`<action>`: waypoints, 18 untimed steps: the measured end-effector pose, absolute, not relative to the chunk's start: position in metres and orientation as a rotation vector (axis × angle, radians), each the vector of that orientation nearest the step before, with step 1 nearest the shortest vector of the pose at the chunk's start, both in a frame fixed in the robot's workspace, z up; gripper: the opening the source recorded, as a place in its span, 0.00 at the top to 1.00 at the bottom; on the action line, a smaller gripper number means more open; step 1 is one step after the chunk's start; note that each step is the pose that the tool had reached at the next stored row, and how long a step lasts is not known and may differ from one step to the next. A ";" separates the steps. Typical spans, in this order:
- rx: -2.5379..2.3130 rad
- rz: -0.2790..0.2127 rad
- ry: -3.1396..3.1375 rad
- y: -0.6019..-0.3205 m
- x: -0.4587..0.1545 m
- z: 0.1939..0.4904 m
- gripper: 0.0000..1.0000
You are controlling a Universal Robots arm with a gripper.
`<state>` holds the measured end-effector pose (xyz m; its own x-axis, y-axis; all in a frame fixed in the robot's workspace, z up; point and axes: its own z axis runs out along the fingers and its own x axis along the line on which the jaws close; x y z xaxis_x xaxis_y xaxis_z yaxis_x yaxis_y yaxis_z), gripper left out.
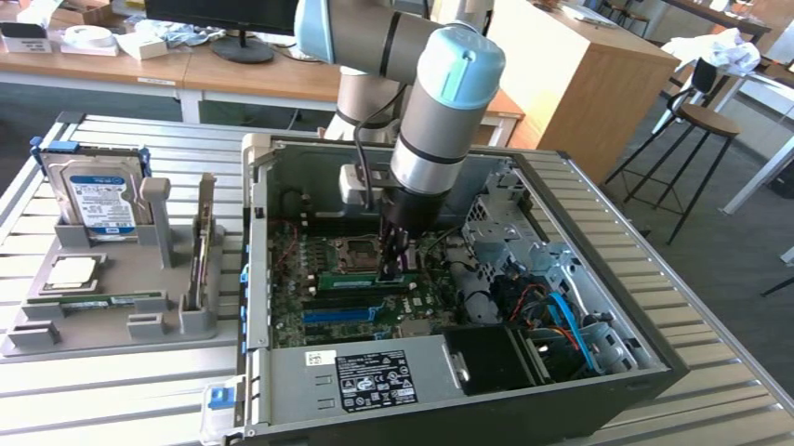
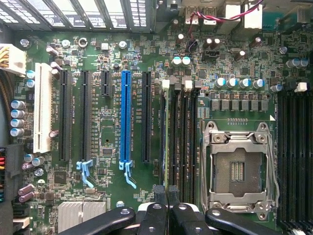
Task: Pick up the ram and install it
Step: 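Insert the ram into the slot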
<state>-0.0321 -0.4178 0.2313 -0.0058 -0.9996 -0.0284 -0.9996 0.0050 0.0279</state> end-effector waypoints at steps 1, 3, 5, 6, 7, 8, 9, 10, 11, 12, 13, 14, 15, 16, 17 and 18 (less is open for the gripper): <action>-2.215 0.063 2.227 -0.418 -0.032 0.231 0.89; -2.215 0.063 2.227 -0.417 -0.032 0.231 0.89; -2.215 0.063 2.227 -0.417 -0.032 0.231 0.89; -2.215 0.063 2.227 -0.417 -0.032 0.231 0.89; -2.214 0.063 2.227 -0.417 -0.032 0.231 0.89; -2.214 0.063 2.227 -0.417 -0.032 0.231 0.89; -2.215 0.063 2.227 -0.417 -0.032 0.231 0.89; -2.214 0.063 2.227 -0.417 -0.032 0.231 0.89; -2.215 0.063 2.227 -0.417 -0.032 0.231 0.89; -2.214 0.063 2.227 -0.417 -0.032 0.231 0.89; -2.215 0.063 2.227 -0.417 -0.032 0.231 0.89; -2.214 0.063 2.227 -0.417 -0.032 0.230 0.89; -2.214 0.063 2.227 -0.417 -0.032 0.230 0.89; -2.214 0.063 2.226 -0.417 -0.032 0.230 0.89; -2.215 0.063 2.227 -0.417 -0.032 0.230 0.89; -2.215 0.063 2.227 -0.417 -0.032 0.229 0.89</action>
